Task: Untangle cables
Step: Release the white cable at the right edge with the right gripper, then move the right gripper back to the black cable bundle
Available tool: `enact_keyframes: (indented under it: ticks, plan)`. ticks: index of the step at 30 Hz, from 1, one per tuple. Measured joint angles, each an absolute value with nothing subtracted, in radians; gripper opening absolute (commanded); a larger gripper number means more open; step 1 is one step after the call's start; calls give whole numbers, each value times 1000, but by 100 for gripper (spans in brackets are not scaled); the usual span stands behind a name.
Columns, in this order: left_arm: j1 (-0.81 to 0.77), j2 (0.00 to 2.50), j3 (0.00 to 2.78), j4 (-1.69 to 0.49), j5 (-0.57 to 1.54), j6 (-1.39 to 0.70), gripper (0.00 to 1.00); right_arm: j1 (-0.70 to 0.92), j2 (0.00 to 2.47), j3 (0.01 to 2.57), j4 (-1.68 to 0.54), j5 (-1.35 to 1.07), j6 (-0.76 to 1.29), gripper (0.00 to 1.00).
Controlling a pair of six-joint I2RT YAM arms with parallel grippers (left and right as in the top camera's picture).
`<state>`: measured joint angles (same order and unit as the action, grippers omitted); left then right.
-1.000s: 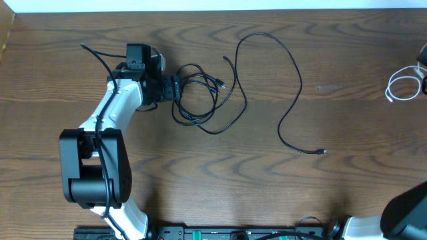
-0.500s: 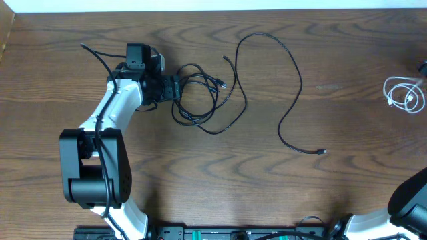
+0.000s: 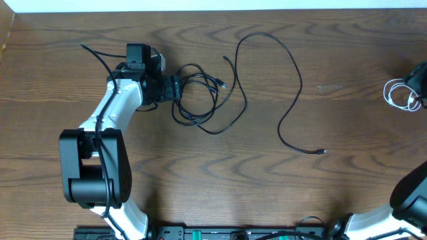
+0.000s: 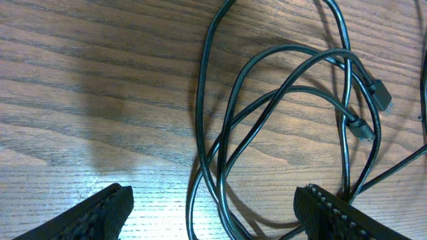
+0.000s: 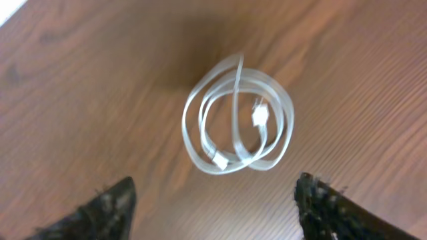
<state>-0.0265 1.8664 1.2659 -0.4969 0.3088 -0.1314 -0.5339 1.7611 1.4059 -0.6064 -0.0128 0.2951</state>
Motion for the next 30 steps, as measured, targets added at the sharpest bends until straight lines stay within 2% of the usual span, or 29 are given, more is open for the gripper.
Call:
enact_keyframes:
  ticks: [5, 7, 9, 12, 13, 14, 18, 20, 24, 25, 26, 27, 28, 30]
  plan:
    - [-27, 1866, 1266, -497, 308, -131, 82, -519, 1824, 1406, -664, -142, 350, 65]
    - [-27, 1866, 1266, -497, 309, -131, 77, -494, 1865, 1406, -677, -207, 362, 63]
    - [-27, 1866, 1266, -498, 308, -131, 64, -473, 1892, 1406, -686, -235, 366, 61]
    - [-27, 1866, 1266, -501, 308, -133, 28, -424, 1943, 1406, -700, -271, 376, 57]
    - [-27, 1866, 1266, -502, 308, -134, 14, -404, 1963, 1406, -704, -280, 376, 53]
    - [-27, 1866, 1266, -502, 308, -134, 8, -389, 1976, 1406, -706, -285, 378, 41]
    - [-27, 1866, 1266, -504, 308, -134, 8, -316, 2034, 1406, -710, -303, 384, 8]
    - [-27, 1866, 1266, -504, 308, -134, 8, -289, 2049, 1406, -709, -307, 387, 1]
    - [-27, 1866, 1266, -504, 308, -134, 10, -223, 2075, 1406, -699, -307, 387, 1]
    - [-27, 1866, 1266, -504, 308, -134, 22, -206, 2078, 1406, -694, -308, 387, 2]
    - [-27, 1866, 1266, -504, 308, -136, 38, -186, 2080, 1406, -688, -308, 387, 7]
    - [-27, 1866, 1266, -503, 309, -136, 50, -169, 2082, 1406, -682, -308, 387, 21]
    - [-27, 1866, 1266, -503, 308, -136, 58, -150, 2083, 1406, -673, -310, 387, 36]
    - [-27, 1866, 1266, -504, 309, -138, 67, -116, 2083, 1406, -655, -315, 388, 41]
